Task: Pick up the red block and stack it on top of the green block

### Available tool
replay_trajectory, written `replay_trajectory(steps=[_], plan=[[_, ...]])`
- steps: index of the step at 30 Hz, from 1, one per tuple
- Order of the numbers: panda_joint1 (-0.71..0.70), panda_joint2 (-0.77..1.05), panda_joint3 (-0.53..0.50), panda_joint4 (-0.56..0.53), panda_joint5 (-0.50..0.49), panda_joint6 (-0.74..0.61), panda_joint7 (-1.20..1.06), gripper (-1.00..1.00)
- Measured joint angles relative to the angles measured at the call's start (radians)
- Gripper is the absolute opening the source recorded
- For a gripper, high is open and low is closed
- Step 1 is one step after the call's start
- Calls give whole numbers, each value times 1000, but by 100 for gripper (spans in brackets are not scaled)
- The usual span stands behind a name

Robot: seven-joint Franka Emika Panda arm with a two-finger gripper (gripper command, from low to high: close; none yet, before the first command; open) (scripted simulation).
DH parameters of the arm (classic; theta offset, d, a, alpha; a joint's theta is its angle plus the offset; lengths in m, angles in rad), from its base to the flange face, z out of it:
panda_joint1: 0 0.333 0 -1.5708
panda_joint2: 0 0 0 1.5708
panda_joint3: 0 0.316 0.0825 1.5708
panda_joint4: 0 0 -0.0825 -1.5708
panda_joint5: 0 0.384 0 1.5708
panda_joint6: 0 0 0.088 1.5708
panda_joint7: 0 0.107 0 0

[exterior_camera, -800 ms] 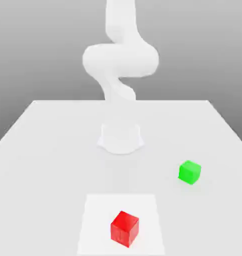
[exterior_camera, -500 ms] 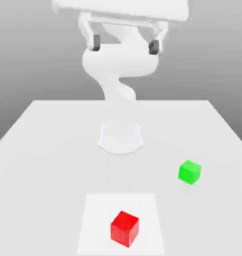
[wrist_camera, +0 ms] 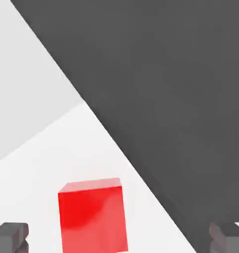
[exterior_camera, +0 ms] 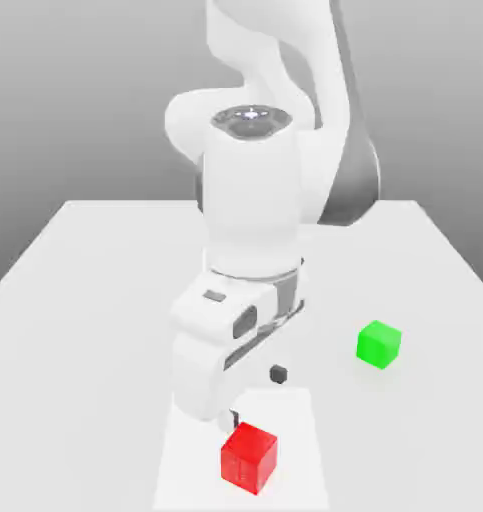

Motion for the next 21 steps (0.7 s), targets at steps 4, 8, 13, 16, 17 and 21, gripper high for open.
replay_trajectory(steps=[4,8,13,16,17,21], plan=[[-33,145,43,17,48,116,-50,0],[-41,170,53,21,55,136,-56,-100],[-38,147,47,17,44,116,-48,-100],[-21,49,23,1,6,34,-20,-100],[-19,13,19,-5,-8,5,-10,-100],[108,-129,110,-112,3,-31,-70,-100]])
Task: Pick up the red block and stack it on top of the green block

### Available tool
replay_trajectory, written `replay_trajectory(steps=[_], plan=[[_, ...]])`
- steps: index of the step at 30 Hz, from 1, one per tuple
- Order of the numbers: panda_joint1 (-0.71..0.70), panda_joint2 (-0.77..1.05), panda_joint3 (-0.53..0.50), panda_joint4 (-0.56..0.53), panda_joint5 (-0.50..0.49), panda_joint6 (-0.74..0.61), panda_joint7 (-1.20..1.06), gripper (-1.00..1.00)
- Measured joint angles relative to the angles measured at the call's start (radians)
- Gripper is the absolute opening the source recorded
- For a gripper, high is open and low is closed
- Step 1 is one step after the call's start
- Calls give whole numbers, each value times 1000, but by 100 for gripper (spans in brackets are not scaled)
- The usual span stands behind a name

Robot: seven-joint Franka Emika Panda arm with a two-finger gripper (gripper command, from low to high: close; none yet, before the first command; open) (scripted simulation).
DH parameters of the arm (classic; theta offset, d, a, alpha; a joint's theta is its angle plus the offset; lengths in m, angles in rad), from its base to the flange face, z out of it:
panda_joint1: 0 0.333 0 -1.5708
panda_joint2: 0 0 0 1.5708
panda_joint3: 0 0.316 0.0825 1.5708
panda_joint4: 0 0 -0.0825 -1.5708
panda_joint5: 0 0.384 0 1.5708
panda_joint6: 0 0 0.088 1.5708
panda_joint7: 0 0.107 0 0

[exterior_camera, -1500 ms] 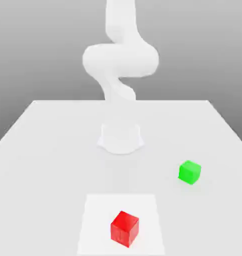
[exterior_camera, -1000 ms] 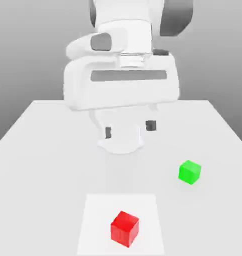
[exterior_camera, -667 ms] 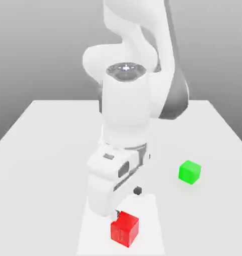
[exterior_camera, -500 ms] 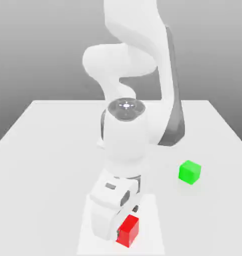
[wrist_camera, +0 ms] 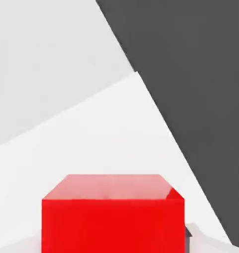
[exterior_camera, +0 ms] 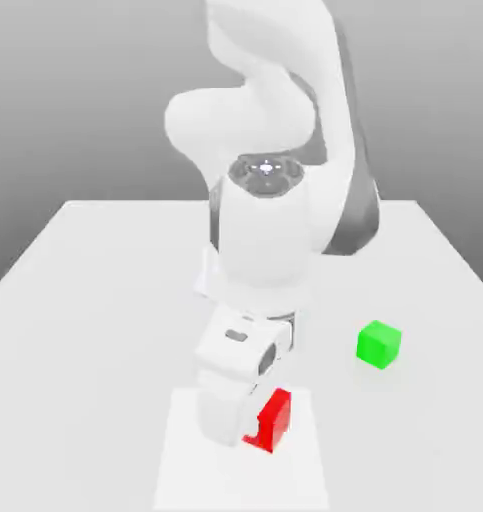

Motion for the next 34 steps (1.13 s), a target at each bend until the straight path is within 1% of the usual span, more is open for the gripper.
replay_trajectory(steps=[2,5,10,13,18,19,26,29,34], plan=[[111,-72,38,-63,14,-9,-43,-100],[190,-181,85,-159,29,-21,-103,-100],[369,-353,187,-315,44,-34,-194,-100],[388,-301,211,-337,37,40,-202,-100],[372,-127,219,-334,-12,211,-171,-100],[366,-92,218,-333,-32,244,-158,100],[366,-84,218,-333,-35,254,-156,100],[384,-169,211,-336,0,172,-179,100],[410,-347,194,-343,31,1,-199,100]])
